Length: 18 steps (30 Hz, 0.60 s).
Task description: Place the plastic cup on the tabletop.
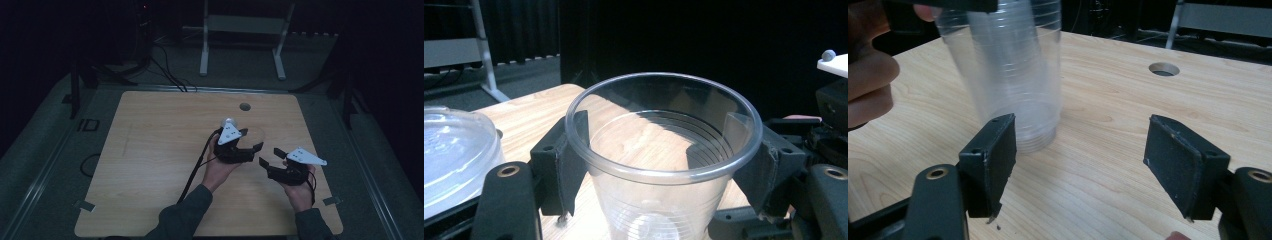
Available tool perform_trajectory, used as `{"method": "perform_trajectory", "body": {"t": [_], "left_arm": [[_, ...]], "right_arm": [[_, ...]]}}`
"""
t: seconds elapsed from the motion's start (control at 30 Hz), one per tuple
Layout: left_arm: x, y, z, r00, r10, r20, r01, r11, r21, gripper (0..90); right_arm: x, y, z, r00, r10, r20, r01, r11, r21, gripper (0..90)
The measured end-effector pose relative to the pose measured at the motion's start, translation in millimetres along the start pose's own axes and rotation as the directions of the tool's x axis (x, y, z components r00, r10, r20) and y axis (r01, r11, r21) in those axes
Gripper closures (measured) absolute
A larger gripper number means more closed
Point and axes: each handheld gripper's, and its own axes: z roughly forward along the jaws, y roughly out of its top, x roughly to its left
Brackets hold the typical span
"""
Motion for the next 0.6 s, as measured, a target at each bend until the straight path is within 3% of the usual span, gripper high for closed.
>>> {"method": "perform_trajectory", "body": {"t": [0.6], "left_arm": [[-0.9, -9.5, 2.1, 0.9999, 0.016, 0.004, -0.016, 0.9999, -0.003, 28.4]], "right_arm": [[-10.6, -8.5, -4.9, 0.9985, 0.052, 0.019, -0.051, 0.999, -0.017, 28.6]]}}
